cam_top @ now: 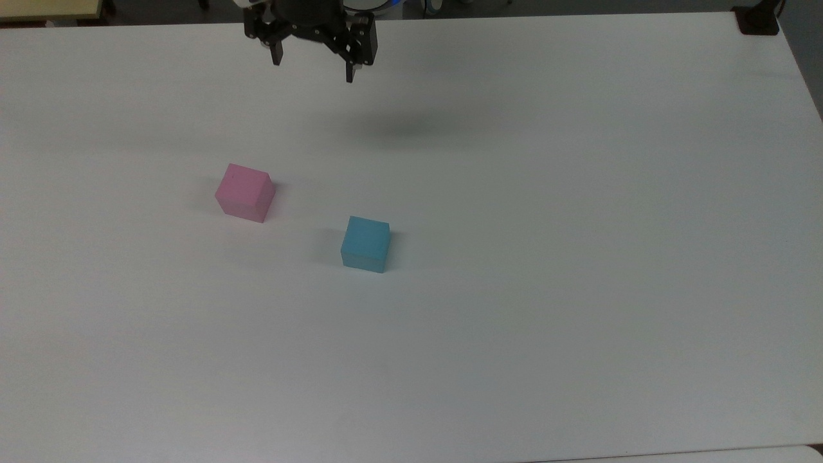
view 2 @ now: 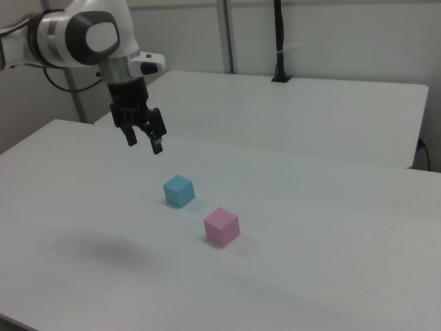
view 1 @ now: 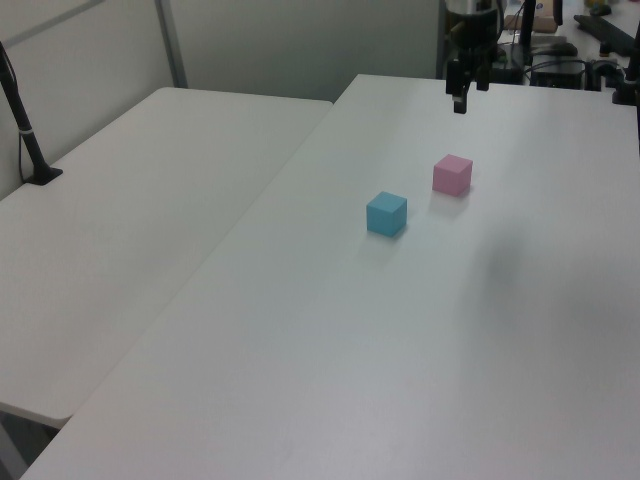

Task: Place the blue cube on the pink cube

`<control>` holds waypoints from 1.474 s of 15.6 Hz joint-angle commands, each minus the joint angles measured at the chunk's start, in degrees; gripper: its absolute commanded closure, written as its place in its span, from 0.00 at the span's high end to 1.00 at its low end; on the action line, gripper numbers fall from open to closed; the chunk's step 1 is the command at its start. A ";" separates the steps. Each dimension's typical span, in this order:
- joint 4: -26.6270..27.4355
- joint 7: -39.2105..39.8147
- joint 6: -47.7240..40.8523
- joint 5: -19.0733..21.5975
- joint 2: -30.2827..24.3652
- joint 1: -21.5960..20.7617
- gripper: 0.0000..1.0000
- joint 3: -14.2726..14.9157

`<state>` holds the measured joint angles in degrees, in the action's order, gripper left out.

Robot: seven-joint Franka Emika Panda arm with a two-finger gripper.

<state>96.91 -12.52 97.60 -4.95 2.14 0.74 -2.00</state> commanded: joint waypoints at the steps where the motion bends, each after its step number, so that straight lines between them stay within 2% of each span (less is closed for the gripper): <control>1: 1.36 0.38 0.04 0.99 -1.44 0.47 1.00 1.03; 12: 1.35 0.48 0.66 0.99 -0.66 0.49 1.00 1.04; 17: -5.05 2.59 5.14 1.87 8.47 0.40 1.00 1.04; 23: -5.06 1.80 16.47 3.28 16.39 -0.39 1.00 0.33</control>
<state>93.64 -11.38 110.36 -2.74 14.07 1.17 -1.57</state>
